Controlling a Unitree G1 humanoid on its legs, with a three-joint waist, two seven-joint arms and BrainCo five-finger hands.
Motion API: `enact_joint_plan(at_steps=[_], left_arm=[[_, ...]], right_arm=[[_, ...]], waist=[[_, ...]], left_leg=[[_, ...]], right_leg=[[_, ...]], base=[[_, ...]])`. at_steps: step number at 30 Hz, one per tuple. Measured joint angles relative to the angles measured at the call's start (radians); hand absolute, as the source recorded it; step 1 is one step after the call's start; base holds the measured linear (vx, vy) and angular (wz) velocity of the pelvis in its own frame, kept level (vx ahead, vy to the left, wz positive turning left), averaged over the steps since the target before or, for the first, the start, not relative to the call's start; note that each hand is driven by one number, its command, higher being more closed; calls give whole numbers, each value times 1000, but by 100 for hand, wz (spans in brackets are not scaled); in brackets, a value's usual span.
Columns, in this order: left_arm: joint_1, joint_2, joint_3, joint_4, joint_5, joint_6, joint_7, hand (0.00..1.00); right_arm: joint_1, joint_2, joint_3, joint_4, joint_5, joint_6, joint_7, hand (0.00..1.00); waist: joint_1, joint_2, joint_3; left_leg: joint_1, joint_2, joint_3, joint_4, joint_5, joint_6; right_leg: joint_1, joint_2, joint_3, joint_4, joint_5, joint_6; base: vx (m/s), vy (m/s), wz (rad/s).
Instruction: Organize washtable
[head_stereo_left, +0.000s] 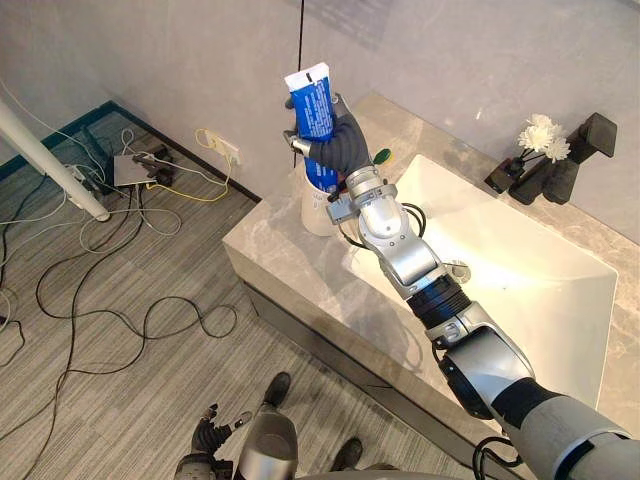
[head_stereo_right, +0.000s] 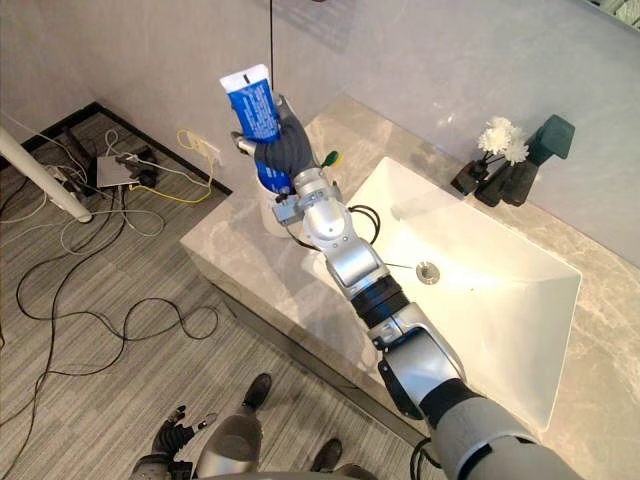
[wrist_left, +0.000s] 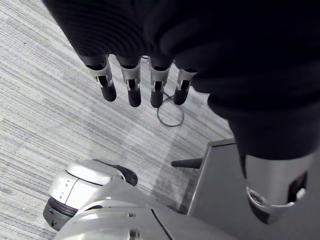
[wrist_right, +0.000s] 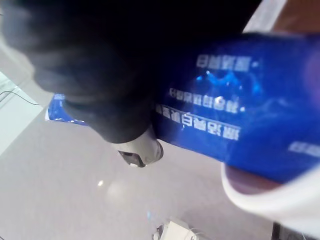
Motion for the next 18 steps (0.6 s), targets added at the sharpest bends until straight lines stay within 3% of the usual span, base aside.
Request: enact_joint_plan(at_steps=[18], left_arm=[[3, 3, 0, 0, 0, 1, 0, 0]], right_arm=[[20, 3, 0, 0, -12, 0, -1, 0]], waist=[[-2, -7, -5]], left_leg=[[14, 1, 2, 0, 0, 0]], right_leg=[[12, 1, 3, 0, 0, 0]], base=[[0, 0, 0]])
